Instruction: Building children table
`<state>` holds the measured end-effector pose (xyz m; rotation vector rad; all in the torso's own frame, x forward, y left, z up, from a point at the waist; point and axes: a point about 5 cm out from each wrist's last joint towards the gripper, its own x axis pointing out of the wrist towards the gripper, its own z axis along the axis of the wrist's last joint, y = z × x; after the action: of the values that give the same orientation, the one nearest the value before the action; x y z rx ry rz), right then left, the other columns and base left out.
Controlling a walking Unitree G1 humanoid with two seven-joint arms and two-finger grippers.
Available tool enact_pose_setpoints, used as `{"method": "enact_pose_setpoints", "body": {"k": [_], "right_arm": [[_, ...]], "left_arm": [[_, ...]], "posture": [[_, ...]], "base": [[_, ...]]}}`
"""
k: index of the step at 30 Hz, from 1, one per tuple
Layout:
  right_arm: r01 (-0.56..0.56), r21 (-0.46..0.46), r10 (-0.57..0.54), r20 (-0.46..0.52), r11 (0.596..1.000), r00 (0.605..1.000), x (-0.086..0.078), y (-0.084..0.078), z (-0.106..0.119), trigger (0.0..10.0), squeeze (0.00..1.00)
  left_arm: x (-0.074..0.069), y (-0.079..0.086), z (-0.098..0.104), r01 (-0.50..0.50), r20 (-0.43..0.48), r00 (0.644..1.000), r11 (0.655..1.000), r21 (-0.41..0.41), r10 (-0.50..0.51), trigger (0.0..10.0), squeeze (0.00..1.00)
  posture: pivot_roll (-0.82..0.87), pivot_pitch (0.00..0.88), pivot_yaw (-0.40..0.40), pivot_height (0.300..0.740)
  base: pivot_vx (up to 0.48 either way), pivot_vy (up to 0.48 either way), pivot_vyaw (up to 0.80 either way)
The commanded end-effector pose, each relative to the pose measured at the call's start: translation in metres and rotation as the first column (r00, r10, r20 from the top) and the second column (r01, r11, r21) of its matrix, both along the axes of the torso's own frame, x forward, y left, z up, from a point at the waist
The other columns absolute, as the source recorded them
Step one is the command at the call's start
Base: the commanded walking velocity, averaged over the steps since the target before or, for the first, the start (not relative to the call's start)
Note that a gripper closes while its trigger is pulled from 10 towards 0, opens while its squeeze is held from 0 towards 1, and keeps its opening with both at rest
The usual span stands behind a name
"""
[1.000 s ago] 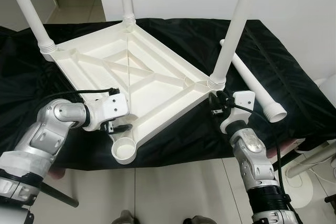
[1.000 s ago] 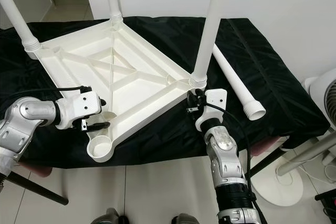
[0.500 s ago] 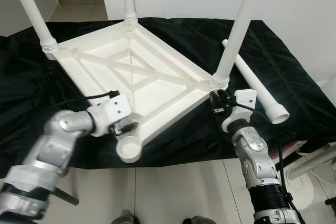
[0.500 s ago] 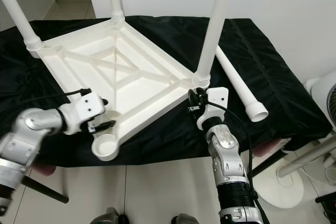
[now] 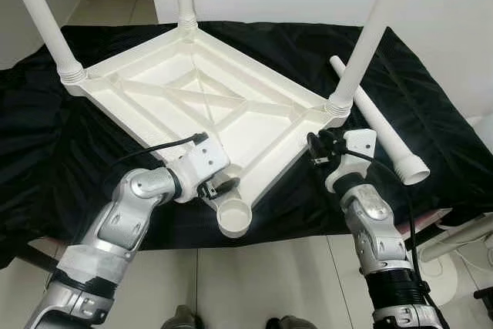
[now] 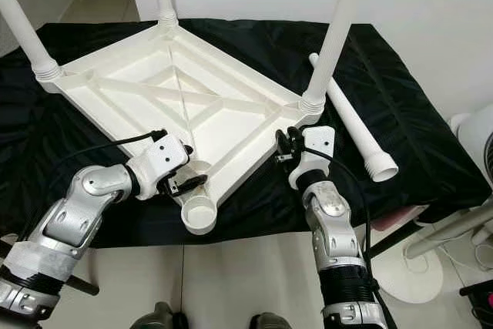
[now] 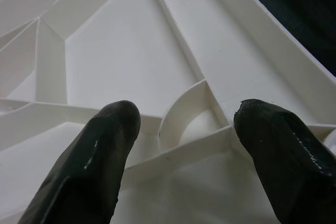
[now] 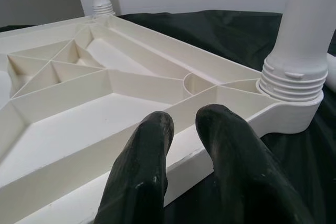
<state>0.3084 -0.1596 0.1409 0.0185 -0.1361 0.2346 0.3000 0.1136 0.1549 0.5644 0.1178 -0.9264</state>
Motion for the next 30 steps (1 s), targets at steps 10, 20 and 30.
{"method": "enact_pose_setpoints", "body": {"k": [10, 20, 30], "right_arm": [[0.001, 0.004, -0.001, -0.004, 1.000, 1.000, 0.000, 0.000, -0.001, 10.0, 0.00], [0.002, 0.006, -0.002, 0.000, 1.000, 1.000, 0.001, 0.000, 0.000, 10.0, 0.00], [0.016, 0.007, -0.016, 0.014, 1.000, 1.000, 0.001, -0.002, 0.003, 10.0, 0.00]], "left_arm": [[0.013, 0.043, 0.032, 0.071, -0.037, 0.997, 0.997, -0.038, -0.072, 10.0, 0.00], [0.011, 0.041, 0.008, 0.186, -0.157, 0.972, 0.980, 0.074, -0.173, 10.0, 1.00], [0.046, 0.038, 0.001, 0.100, -0.125, 0.989, 0.977, 0.187, -0.078, 10.0, 0.00]], "posture": [[-0.08, 0.064, 0.009, 0.740], [-0.09, 0.062, 0.021, 0.740], [-0.11, 0.067, 0.037, 0.740]], "base": [[0.000, 0.000, 0.00], [0.000, 0.000, 0.00], [0.000, 0.000, 0.00]]}}
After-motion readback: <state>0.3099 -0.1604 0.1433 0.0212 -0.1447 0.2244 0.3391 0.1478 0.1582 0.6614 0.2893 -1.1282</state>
